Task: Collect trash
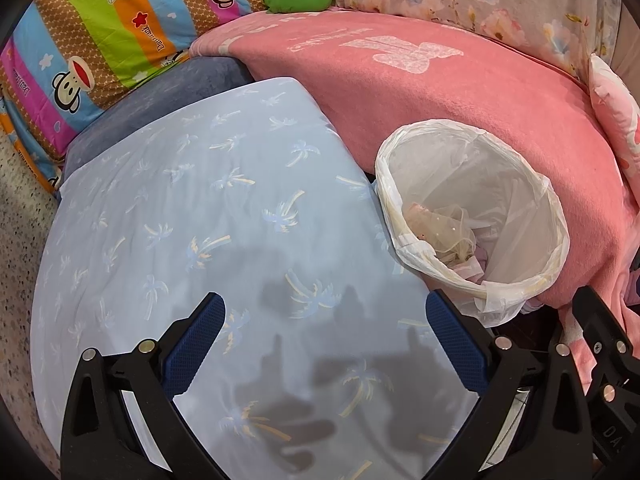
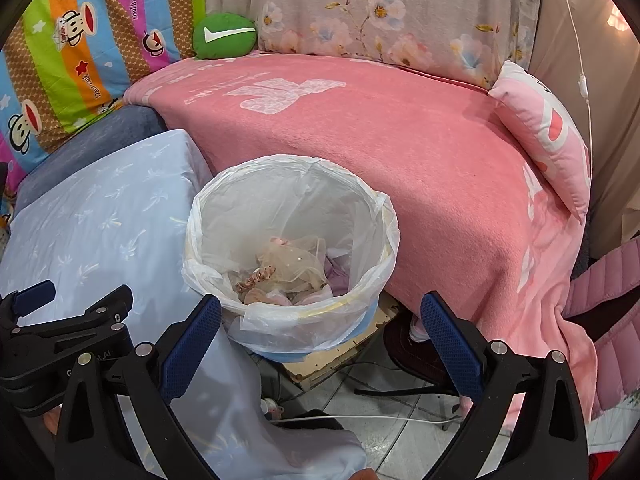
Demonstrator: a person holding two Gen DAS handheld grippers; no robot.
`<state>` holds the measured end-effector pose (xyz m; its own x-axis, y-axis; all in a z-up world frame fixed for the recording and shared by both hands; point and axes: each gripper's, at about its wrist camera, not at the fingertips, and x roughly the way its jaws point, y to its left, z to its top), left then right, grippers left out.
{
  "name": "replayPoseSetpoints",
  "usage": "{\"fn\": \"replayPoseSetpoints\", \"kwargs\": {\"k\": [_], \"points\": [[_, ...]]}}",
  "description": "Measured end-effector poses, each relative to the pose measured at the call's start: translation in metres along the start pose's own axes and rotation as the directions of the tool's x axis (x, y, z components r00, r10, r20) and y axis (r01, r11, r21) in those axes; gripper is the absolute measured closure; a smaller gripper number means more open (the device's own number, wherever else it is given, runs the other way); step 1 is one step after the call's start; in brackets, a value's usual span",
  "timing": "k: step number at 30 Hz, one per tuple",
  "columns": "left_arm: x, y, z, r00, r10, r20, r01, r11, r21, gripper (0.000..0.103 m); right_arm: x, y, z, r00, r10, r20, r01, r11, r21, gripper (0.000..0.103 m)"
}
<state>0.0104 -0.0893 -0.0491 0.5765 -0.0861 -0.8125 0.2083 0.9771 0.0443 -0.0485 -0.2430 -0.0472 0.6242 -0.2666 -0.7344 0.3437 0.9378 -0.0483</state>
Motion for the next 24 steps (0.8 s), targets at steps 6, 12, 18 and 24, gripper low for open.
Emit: {"fn": "replayPoseSetpoints", "kwargs": {"k": [6,12,18,24], "points": [[-0.0002,0.0003,-0.0001,1.000,0.000,0.000,0.000,1.000,0.000,0.007,-0.0001,-0.0007,-0.0006,1.000,0.000,-0.001,0.000,1.000,0.001,0.006],[-0.0003,0.0000,-0.0003,1.000,-0.001,-0.001,0.001,1.000,-0.001,0.007,-0.0003,-0.0014,-0.0009,1.000,0.001,-0.001,-0.001,1.000,0.002,0.006],[-0.0004,0.0003,-0.0002,1.000,-0.001,-0.001,0.001,1.000,-0.001,0.007,0.0000,-0.0009,-0.0003,1.000,0.000,-0.001,0.000,1.000,0.001,0.006],[-0.0029,-0.0005,-0.0025,1.000,0.004,0.013,-0.004,1.000,-0.003,0.007,-0.0019,-0.0036,-0.0024,1.000,-0.002,-0.001,0.002,1.000,0.007,0.006]]}}
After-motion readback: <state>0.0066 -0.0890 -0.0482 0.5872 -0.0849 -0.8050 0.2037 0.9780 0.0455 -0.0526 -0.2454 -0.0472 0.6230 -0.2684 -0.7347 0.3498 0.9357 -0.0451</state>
